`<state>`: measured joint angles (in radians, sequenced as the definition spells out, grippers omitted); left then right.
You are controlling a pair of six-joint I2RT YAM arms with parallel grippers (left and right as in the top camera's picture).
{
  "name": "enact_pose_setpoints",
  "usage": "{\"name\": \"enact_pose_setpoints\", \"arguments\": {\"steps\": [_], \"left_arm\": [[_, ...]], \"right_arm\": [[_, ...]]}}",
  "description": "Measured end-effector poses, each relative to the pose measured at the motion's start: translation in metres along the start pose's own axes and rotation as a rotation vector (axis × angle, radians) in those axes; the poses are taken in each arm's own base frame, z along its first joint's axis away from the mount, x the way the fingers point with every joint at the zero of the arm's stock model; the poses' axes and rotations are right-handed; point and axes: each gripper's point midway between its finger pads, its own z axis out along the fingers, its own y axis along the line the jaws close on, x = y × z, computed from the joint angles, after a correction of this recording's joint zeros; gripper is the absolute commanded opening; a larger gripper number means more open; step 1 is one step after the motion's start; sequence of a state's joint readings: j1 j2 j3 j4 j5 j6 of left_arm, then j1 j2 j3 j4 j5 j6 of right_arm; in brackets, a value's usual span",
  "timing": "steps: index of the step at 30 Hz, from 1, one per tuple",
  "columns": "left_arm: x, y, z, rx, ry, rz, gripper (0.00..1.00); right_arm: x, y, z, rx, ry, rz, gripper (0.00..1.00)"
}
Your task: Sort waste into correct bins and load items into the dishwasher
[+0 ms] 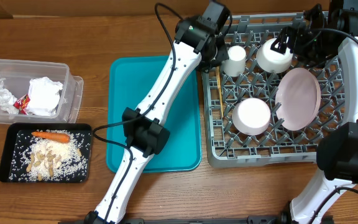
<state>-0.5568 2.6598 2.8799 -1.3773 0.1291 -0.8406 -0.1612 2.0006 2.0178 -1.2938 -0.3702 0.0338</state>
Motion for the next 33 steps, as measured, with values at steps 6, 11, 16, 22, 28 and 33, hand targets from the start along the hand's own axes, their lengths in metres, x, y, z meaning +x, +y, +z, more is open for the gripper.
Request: {"name": "enact_pose_setpoints", "arguments": {"steps": [6, 11, 16, 22, 28, 33], "left_arm": [[0.001, 0.006, 0.015, -0.02, 0.008, -0.015, 0.12], [0.0, 0.001, 0.015, 0.002, 0.009, 0.05, 0.68], [0.003, -0.012, 0.011, 0.069, 0.029, 0.127, 0.74], [-0.025, -0.012, -0.019, 0.128, -0.034, 0.162, 0.72], [-0.08, 0.003, -0.091, 0.145, -0.232, 0.22, 0.82], [-0.139, 0.063, -0.156, 0.032, -0.425, 0.2, 1.0]], "right_arm": [[0.0, 0.0, 0.0, 0.0, 0.0, -0.001, 1.0], [0.0, 0.0, 0.0, 0.0, 0.0, -0.001, 1.0], [0.0, 0.0, 0.0, 0.0, 0.0, 0.0, 1.0], [0.0, 0.0, 0.0, 0.0, -0.001, 0.0, 1.0], [-0.001, 0.0, 0.0, -0.001, -0.003, -0.002, 1.0], [-0.011, 0.015, -0.001, -0.077, -0.042, -0.026, 1.0]]}}
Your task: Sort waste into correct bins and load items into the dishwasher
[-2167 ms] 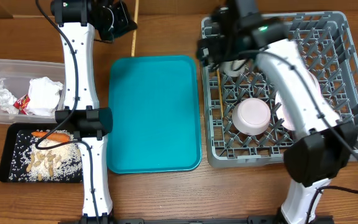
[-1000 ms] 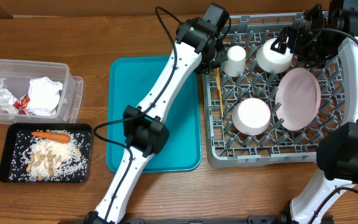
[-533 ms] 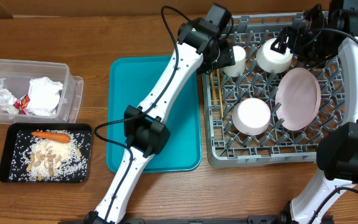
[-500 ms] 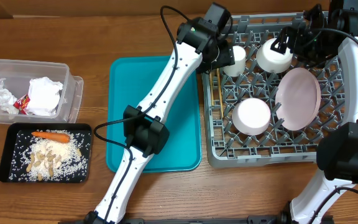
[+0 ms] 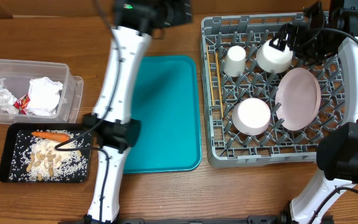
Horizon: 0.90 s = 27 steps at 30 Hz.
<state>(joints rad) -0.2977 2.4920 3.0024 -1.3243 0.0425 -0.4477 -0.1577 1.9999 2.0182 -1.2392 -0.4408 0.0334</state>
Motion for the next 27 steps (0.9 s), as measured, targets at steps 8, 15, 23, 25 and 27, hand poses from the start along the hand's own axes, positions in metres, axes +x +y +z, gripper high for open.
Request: {"name": "enact_pose_setpoints", "arguments": {"steps": [8, 15, 23, 25, 27], "left_arm": [[-0.034, 0.108, -0.011, -0.175, -0.044, -0.102, 1.0], [-0.035, 0.161, -0.022, -0.254, -0.016, -0.171, 1.0], [-0.034, 0.173, -0.025, -0.274, -0.011, -0.189, 1.0], [-0.034, 0.173, -0.025, -0.273, -0.011, -0.188, 1.0], [-0.034, 0.173, -0.025, -0.274, -0.011, -0.189, 1.0]], "right_arm": [[-0.006, 0.033, 0.005, -0.11, -0.023, -0.057, 1.0], [-0.006, 0.041, 0.006, -0.129, -0.022, -0.069, 1.0], [-0.006, 0.041, 0.006, -0.13, -0.022, -0.069, 1.0], [-0.006, 0.041, 0.006, -0.13, -0.022, -0.069, 1.0], [-0.005, 0.041, 0.006, -0.129, -0.022, -0.069, 1.0]]}}
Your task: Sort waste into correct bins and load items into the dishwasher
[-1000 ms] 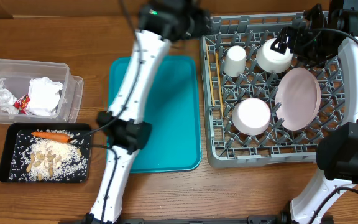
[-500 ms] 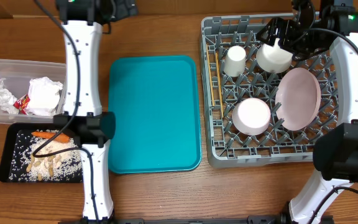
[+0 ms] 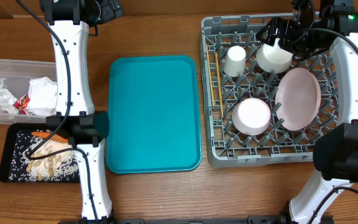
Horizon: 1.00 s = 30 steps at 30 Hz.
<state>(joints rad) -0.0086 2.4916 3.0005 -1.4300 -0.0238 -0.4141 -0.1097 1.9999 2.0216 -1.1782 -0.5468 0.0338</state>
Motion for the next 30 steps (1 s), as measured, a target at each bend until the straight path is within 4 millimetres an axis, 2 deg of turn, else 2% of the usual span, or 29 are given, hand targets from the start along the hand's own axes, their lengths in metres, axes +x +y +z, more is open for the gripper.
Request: {"name": "enact_pose_setpoints", "arguments": {"steps": [26, 30], "left_arm": [[0.0, 0.0, 0.0, 0.0, 0.0, 0.0, 1.0], [0.0, 0.0, 0.0, 0.0, 0.0, 0.0, 1.0]], "right_arm": [[0.0, -0.001, 0.0, 0.003, -0.001, 0.0, 1.0], [-0.012, 0.0, 0.0, 0.001, -0.048, -0.03, 1.0]]}}
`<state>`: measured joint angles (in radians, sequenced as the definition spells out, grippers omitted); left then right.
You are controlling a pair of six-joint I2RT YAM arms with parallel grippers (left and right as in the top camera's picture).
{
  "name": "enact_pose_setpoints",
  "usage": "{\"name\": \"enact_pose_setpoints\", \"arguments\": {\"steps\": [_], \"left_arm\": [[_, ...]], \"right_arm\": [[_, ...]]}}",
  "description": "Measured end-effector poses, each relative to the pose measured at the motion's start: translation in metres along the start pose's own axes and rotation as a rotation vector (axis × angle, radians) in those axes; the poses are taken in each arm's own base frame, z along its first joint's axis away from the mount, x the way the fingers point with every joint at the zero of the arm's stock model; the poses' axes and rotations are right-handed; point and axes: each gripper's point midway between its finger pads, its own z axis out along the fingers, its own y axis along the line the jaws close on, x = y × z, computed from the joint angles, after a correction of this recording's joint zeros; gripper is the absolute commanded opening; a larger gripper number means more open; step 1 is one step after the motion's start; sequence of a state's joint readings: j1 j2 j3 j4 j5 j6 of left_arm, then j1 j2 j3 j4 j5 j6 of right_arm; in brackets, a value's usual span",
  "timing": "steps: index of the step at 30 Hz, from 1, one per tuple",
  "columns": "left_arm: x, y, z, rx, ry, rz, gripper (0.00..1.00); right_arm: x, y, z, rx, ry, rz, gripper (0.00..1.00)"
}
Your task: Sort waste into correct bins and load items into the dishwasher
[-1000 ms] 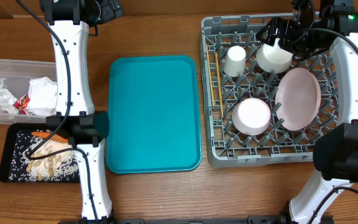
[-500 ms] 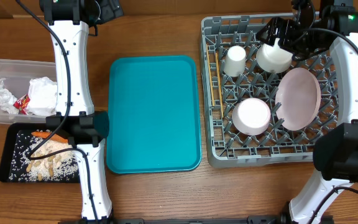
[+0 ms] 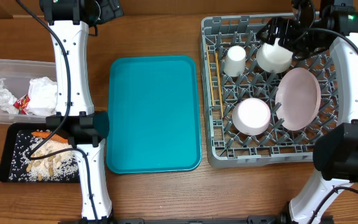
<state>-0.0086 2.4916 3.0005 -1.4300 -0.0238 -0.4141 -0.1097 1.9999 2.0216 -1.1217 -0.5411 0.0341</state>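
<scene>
The grey dish rack (image 3: 328, 148) at the right holds a white cup (image 3: 234, 60), a white bowl (image 3: 274, 57), a pink plate (image 3: 298, 98) standing on edge, a pale bowl (image 3: 252, 116) and chopsticks (image 3: 215, 78). My right gripper (image 3: 278, 31) hangs just over the far rim of the white bowl; its jaws are too dark to read. My left gripper (image 3: 107, 9) is at the table's far left edge, away from every object, and its state is unclear too. The teal tray (image 3: 154, 112) is bare.
At the left, a clear plastic bin (image 3: 30, 87) holds crumpled paper and a wrapper. In front of it a black tray (image 3: 17, 155) carries rice, peanuts and a carrot, partly hidden by my left arm (image 3: 73, 74).
My left gripper was first at the white cup in the rack's far left corner. Then it was clear of the rack, beyond the teal tray, with the cup left standing. By 1.0 s ago it was at the far left, while my right gripper had shifted slightly by the white bowl.
</scene>
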Motion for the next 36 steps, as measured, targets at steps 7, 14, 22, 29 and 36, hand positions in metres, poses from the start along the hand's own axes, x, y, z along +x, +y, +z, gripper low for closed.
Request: {"name": "enact_pose_setpoints", "arguments": {"steps": [7, 14, 22, 29, 36], "left_arm": [[0.0, 0.0, 0.0, 0.0, 0.0, 0.0, 1.0], [0.0, 0.0, 0.0, 0.0, 0.001, 0.0, 1.0], [0.001, 0.0, 0.0, -0.001, 0.002, 0.0, 1.0], [0.001, 0.0, 0.0, -0.001, 0.003, 0.0, 1.0], [0.001, 0.0, 0.0, -0.001, 0.003, 0.0, 1.0]], "right_arm": [[-0.063, 0.037, -0.048, -0.008, -0.306, -0.23, 1.0], [-0.043, 0.169, -0.244, 0.016, -0.735, -0.613, 1.0], [0.078, 0.203, -0.359, 0.12, -1.01, -0.781, 1.0], [0.139, 0.15, -0.297, 0.155, -1.066, -0.795, 1.0], [0.196, 0.099, -0.209, 0.093, -1.152, -0.905, 1.0]]}}
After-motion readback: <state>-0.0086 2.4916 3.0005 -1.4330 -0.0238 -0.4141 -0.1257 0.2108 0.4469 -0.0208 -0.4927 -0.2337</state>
